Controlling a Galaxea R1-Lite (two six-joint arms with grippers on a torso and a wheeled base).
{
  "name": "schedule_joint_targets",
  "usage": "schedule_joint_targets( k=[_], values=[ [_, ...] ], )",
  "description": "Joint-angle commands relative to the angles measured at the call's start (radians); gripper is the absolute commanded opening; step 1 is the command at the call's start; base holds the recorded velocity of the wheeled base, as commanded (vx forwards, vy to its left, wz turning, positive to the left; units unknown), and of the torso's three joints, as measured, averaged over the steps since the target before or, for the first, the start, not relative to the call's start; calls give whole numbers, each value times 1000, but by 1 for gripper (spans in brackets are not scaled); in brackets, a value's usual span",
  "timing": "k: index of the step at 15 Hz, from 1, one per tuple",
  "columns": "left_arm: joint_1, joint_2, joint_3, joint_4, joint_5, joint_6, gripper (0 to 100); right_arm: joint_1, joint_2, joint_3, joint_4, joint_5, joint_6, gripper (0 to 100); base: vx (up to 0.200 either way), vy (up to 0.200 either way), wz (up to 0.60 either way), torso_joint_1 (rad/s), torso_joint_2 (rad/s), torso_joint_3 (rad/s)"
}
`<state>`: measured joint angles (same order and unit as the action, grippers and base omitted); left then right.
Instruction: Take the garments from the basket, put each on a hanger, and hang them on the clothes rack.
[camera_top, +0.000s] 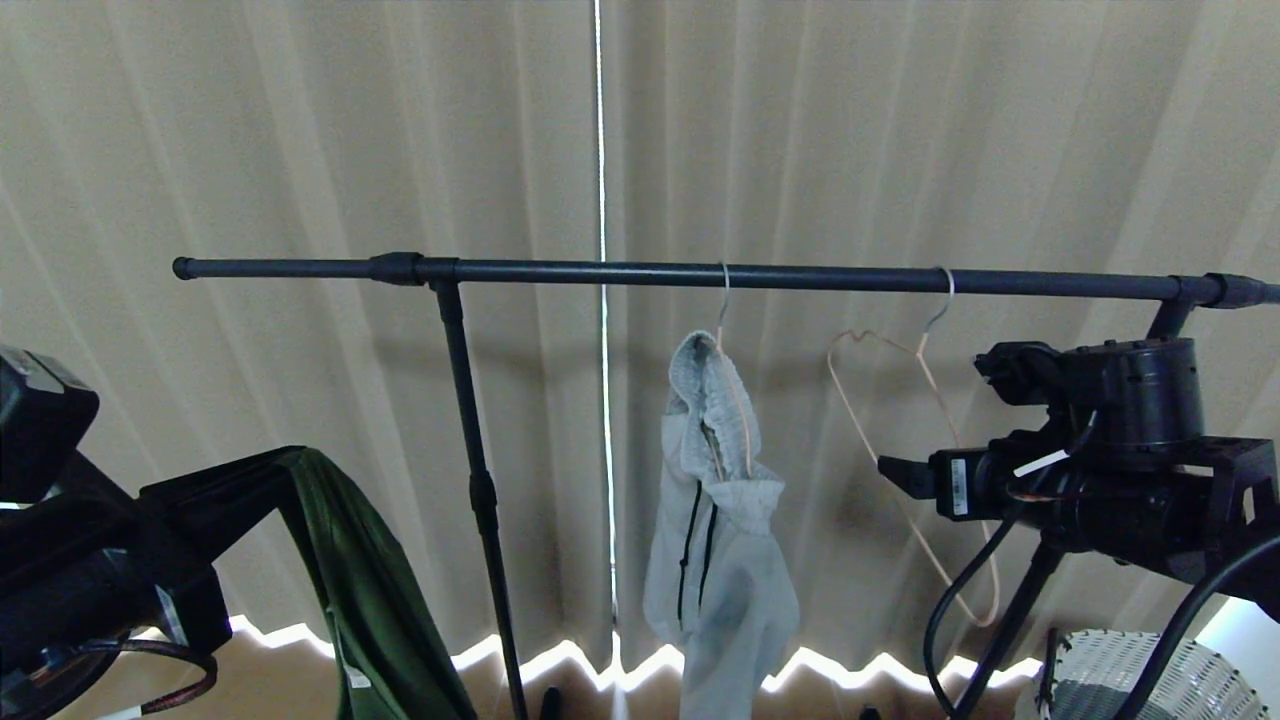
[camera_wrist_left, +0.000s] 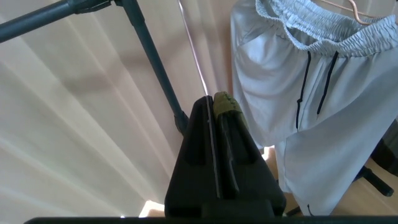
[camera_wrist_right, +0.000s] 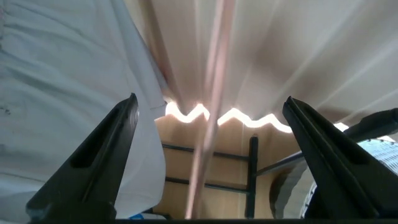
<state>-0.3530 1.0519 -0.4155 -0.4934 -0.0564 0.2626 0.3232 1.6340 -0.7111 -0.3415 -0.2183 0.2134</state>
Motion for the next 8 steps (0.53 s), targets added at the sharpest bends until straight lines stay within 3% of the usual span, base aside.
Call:
schedule_joint_targets(
  k=[1,6,7,8],
  values=[
    [0,0,0,-1,0,0,0,0,-8,-21,6,-1,0,100,0,0,0,0,0,0],
    [0,2,0,-1,0,0,0,-3,1,-42,61,-4,0,100,0,0,0,0,0,0],
    [-3,3,1,-1,0,0,0,-7,1,-44,61,-4,0,0,0,0,0,0,0,0],
    [-11,3,0,-1,0,0,0,-19,4,-45,62,-4,0,0,0,0,0,0,0,0]
  ],
)
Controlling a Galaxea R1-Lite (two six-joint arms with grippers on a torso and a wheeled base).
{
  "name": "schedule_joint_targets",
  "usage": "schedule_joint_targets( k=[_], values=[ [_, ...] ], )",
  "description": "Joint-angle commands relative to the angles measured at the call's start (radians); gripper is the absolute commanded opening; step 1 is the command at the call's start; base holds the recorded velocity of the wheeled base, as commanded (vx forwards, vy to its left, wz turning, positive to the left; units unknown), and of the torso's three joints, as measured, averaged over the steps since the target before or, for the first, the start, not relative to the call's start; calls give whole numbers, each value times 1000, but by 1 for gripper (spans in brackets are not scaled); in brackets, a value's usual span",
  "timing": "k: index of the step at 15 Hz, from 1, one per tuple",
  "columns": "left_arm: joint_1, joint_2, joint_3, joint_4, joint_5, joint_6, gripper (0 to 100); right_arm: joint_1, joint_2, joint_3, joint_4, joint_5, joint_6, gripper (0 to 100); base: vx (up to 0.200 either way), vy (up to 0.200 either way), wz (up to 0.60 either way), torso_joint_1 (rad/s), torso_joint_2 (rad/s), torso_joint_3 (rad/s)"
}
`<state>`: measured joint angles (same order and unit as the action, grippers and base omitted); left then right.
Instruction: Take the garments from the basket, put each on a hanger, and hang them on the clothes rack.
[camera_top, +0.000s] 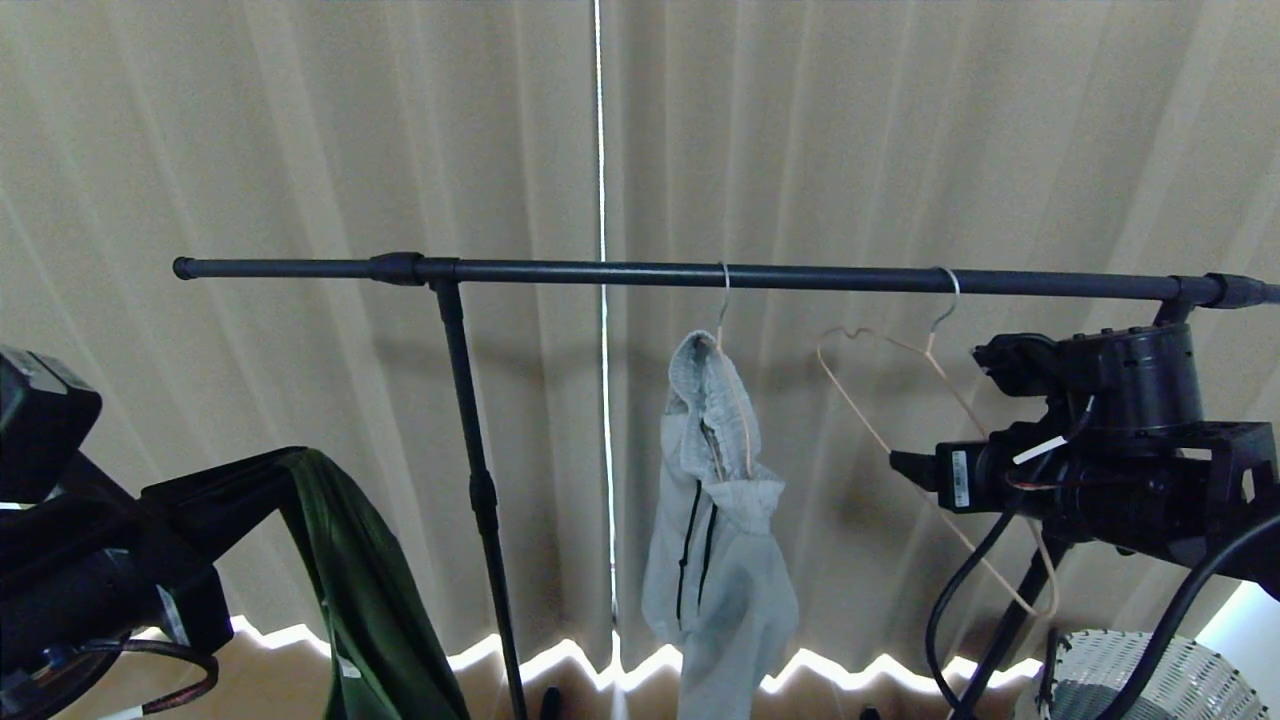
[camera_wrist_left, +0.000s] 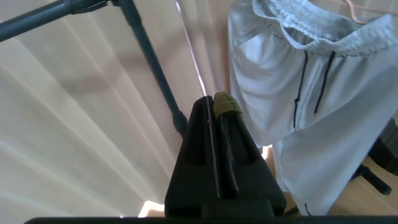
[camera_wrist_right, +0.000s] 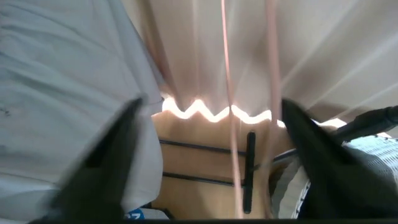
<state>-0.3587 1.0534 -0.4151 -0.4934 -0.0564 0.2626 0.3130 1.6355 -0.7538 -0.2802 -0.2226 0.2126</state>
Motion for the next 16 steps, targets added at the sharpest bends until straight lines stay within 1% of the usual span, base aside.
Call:
schedule_joint_targets(
  k=[1,3,9,12,13,16],
  values=[
    [-9,2,-1,-1,0,0,0,-15,3,-2,1,0,-1,0,0,0,0,0,0,0],
    [-9,2,-1,-1,0,0,0,-37,0,-5,29,0,-1,0,0,0,0,0,0,0],
    [-9,-4,1,-1,0,0,0,-49,-54,-2,29,-3,-7,0,0,0,0,0,0,0],
    [-9,-7,6,-1,0,1,0,-49,-123,2,27,-3,-13,0,0,0,0,0,0,0],
    [-12,-7,12,-4,0,3,0,-49,-168,13,29,2,-25,0,0,0,0,0,0,0],
    [-16,0,24,-39,1,4,0,-49,-229,47,29,5,-35,0,0,0,0,0,0,0]
  ],
)
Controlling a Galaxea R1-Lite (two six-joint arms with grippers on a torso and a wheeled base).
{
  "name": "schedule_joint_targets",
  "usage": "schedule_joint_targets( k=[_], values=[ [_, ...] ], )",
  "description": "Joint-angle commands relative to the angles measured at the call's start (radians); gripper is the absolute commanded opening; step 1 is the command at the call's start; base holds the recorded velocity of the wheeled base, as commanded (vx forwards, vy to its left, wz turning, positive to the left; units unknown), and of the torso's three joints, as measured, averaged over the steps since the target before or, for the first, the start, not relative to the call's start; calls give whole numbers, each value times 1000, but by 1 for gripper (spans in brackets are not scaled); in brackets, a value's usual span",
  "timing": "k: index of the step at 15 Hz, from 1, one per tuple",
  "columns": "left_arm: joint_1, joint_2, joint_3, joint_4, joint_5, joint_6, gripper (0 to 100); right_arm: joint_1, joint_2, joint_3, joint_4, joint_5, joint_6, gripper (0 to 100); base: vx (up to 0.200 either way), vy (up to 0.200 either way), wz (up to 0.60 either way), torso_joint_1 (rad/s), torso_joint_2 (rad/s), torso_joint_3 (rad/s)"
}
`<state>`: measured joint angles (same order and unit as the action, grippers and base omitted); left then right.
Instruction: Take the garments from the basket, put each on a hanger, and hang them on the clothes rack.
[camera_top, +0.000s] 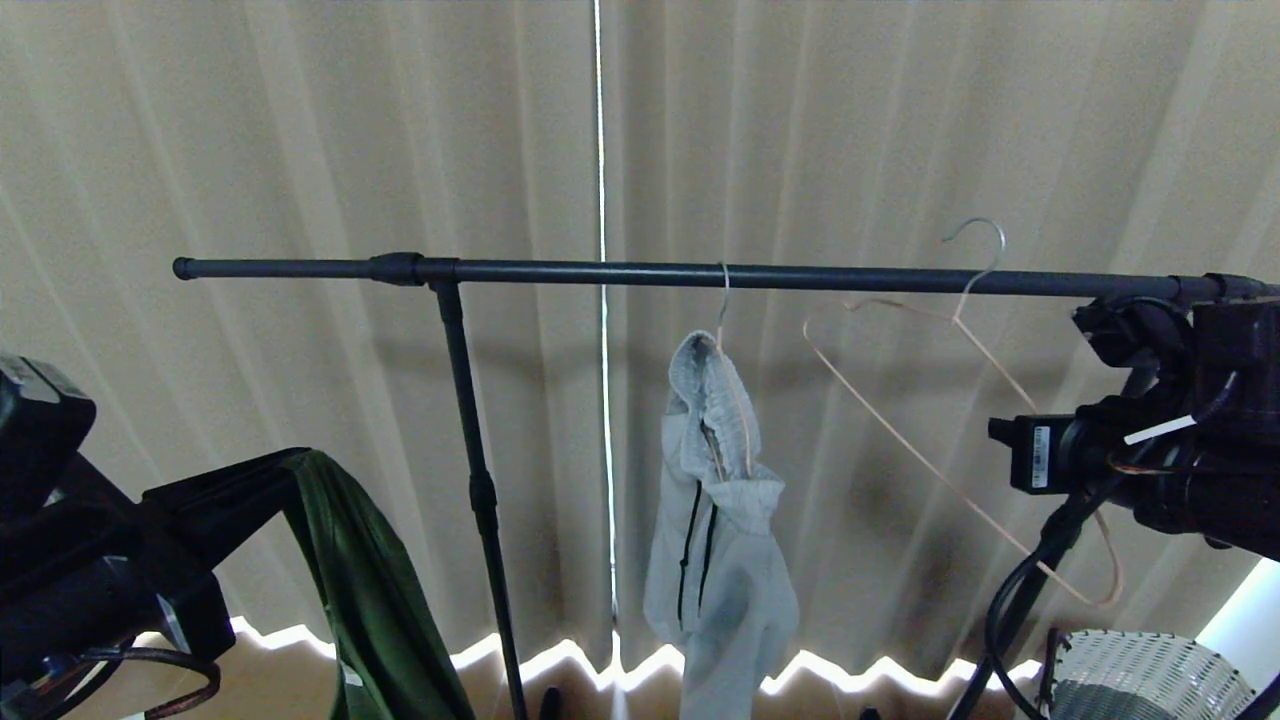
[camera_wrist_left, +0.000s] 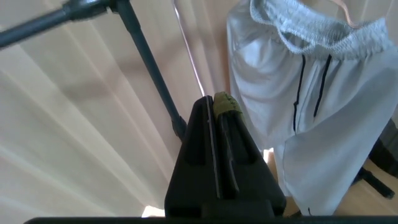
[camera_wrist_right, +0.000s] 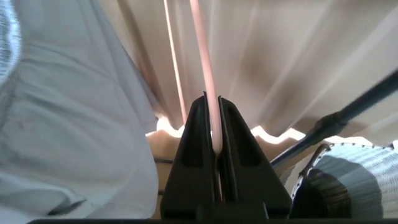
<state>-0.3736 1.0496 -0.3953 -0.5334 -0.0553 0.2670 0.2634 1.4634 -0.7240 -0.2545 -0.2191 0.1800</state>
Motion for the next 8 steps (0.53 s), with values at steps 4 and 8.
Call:
schedule_joint_targets(
  k=[4,8],
  values=[
    [2,10,15,-3,3,1,0,2,-137,94,-8,3,-19,0,-100,0,0,-1,0,0],
    [2,9,23,-3,3,3,0,2,-169,106,-8,3,-19,0,-200,0,0,9,2,2]
  ],
)
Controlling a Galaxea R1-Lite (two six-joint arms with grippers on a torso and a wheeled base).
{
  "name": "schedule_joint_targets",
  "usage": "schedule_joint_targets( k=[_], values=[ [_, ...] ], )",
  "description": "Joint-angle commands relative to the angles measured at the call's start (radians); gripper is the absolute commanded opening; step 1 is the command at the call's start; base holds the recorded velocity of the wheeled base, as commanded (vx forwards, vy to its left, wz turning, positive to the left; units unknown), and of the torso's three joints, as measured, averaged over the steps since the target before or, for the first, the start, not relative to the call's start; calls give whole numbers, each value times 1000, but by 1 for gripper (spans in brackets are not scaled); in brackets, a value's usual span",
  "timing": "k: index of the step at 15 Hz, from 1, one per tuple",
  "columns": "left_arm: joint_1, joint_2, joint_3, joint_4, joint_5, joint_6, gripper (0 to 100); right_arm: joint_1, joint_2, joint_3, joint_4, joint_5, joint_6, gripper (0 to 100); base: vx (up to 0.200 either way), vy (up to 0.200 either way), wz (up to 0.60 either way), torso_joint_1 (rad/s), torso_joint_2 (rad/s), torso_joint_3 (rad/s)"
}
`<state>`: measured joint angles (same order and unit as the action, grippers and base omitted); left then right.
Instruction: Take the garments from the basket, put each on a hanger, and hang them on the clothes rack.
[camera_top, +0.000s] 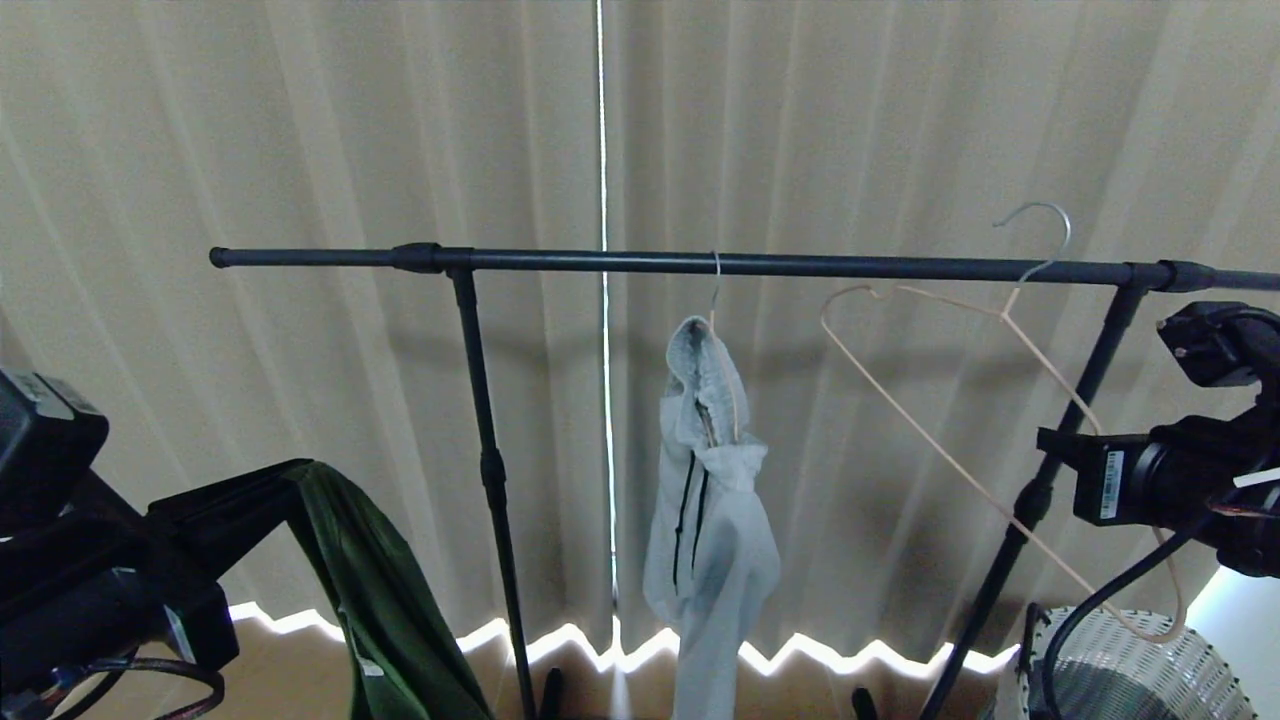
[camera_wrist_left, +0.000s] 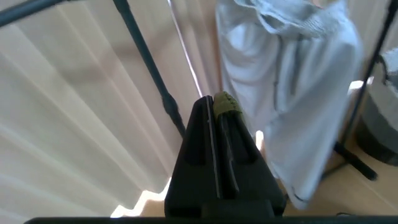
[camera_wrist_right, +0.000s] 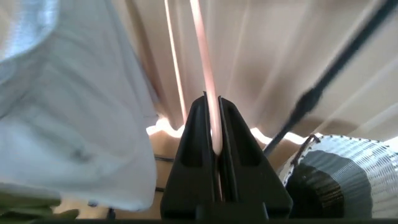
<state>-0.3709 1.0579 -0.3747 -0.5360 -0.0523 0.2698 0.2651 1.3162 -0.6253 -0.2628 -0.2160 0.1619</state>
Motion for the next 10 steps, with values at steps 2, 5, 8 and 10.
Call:
schedule_joint_targets(
  k=[2,5,8,10],
  values=[
    [0,1,2,-1,0,0,0,3,-34,27,-1,0,1,0,-200,0,0,-10,2,5],
    [-2,13,2,1,0,2,0,8,-61,47,-7,17,2,0,-200,0,0,4,-1,-2],
    [-2,42,-4,1,0,14,0,45,-103,45,-10,72,7,0,-200,0,0,4,-1,2],
    [-3,70,-20,1,5,45,0,102,-123,53,-52,112,11,0,0,0,0,0,0,0]
  ],
)
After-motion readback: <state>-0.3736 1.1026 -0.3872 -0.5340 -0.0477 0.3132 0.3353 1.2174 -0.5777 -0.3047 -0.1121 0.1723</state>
